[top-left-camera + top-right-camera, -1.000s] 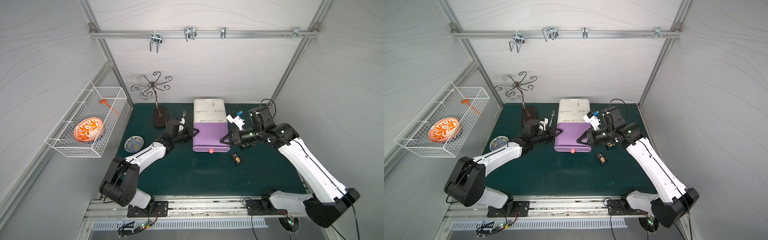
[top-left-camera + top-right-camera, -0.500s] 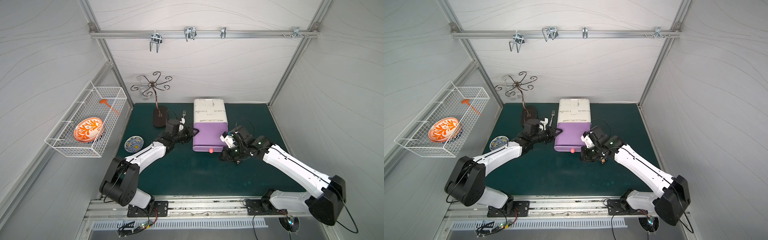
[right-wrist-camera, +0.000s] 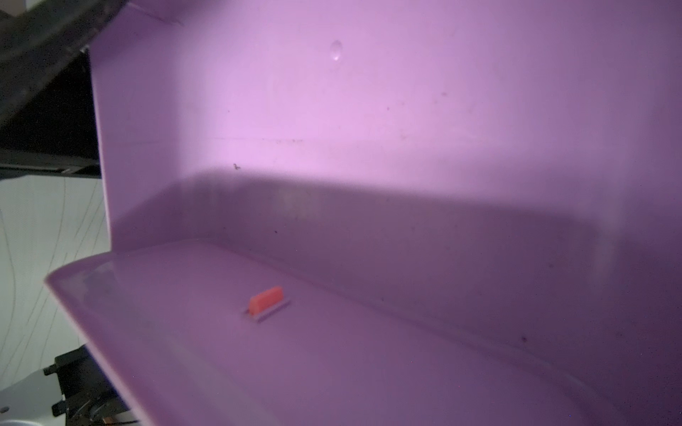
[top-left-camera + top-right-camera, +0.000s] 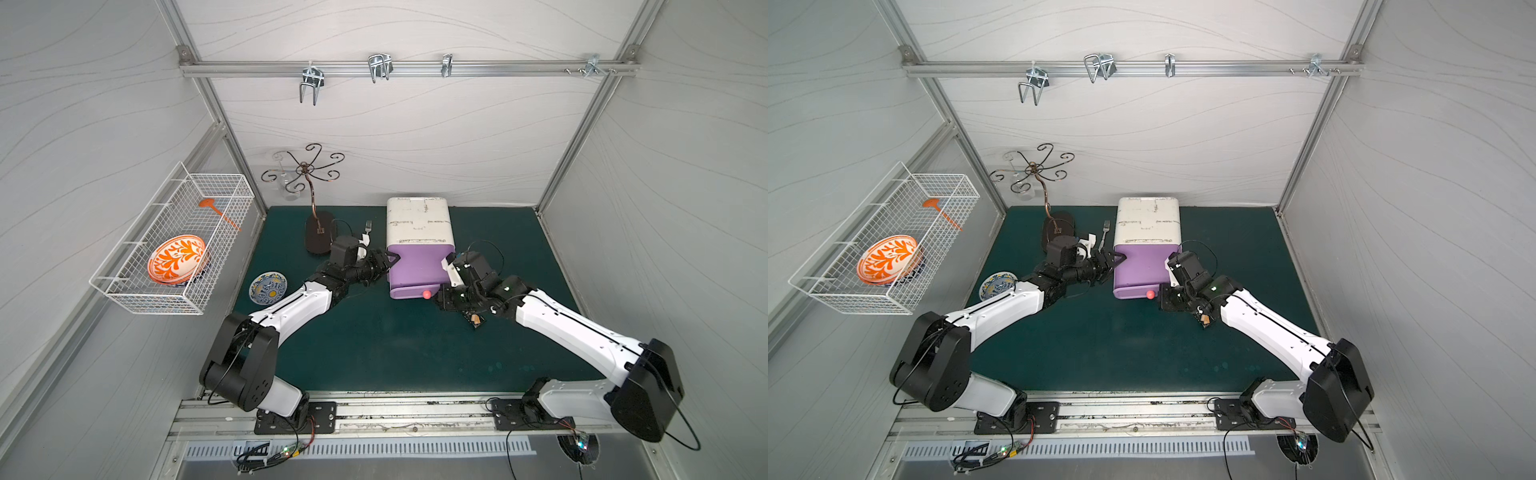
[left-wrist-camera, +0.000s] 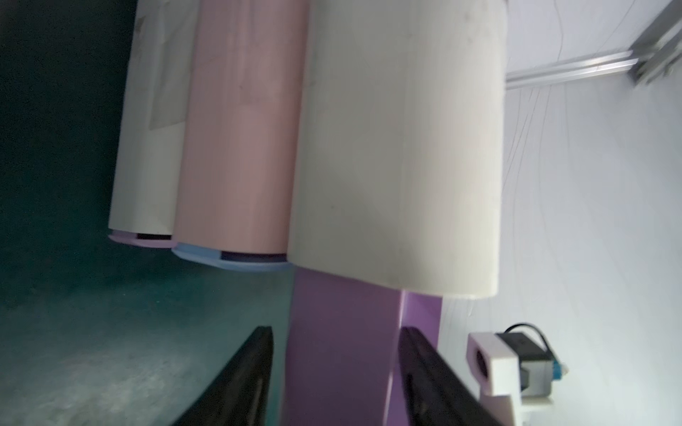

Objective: Take the cookies out of the drawer
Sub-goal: Close the drawer in the storage box.

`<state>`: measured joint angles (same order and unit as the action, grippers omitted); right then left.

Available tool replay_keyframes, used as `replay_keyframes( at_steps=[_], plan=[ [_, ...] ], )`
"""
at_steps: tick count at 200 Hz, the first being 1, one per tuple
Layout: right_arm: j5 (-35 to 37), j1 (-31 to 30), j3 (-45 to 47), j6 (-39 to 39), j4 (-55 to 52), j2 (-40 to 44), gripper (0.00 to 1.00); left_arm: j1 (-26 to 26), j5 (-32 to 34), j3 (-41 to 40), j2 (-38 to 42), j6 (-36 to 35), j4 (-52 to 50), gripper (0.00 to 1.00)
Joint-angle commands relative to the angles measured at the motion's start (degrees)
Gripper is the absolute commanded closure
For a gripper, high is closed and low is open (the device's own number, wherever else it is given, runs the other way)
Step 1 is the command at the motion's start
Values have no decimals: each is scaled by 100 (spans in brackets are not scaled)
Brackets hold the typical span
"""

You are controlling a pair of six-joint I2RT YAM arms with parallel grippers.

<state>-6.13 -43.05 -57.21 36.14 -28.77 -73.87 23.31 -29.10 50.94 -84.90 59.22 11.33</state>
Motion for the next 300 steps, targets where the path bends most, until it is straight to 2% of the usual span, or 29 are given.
replay_keyframes(
  at_steps=[1,27,66,82,105,117,146,203,255,276,300],
  plan=[
    [96,-30,-220,37,432,-151,87,-11,-287,222,215,54,269,24],
    [111,-51,-203,94,565,-198,87,-11,-549,0,662,-46,-215,19],
    [312,-69,-199,86,739,-172,87,-20,-575,-161,1712,-794,-2002,17],
    [438,-100,-191,105,778,-173,87,-28,-322,68,2004,-1138,-2864,17],
    [628,-157,-111,150,955,-153,87,-55,360,573,2190,-1136,-3199,16],
    [713,-172,-152,171,956,-201,87,-55,502,1185,1914,-1258,-3315,16],
    [837,-206,-234,184,1036,-339,87,-46,592,3053,690,-1923,-3958,19],
    [1178,-228,-159,350,1201,-392,87,-43,140,5303,-1539,-2656,-4425,23],
    [1665,-235,-116,460,1629,-511,87,-52,238,6568,-2844,-3009,-5014,23],
    [1847,-231,-62,517,1908,-598,87,-57,280,6595,-2997,-3043,-5152,23],
    [2125,-227,-176,525,2120,-893,87,-54,173,6263,-2973,-3074,-5080,24]
  ],
)
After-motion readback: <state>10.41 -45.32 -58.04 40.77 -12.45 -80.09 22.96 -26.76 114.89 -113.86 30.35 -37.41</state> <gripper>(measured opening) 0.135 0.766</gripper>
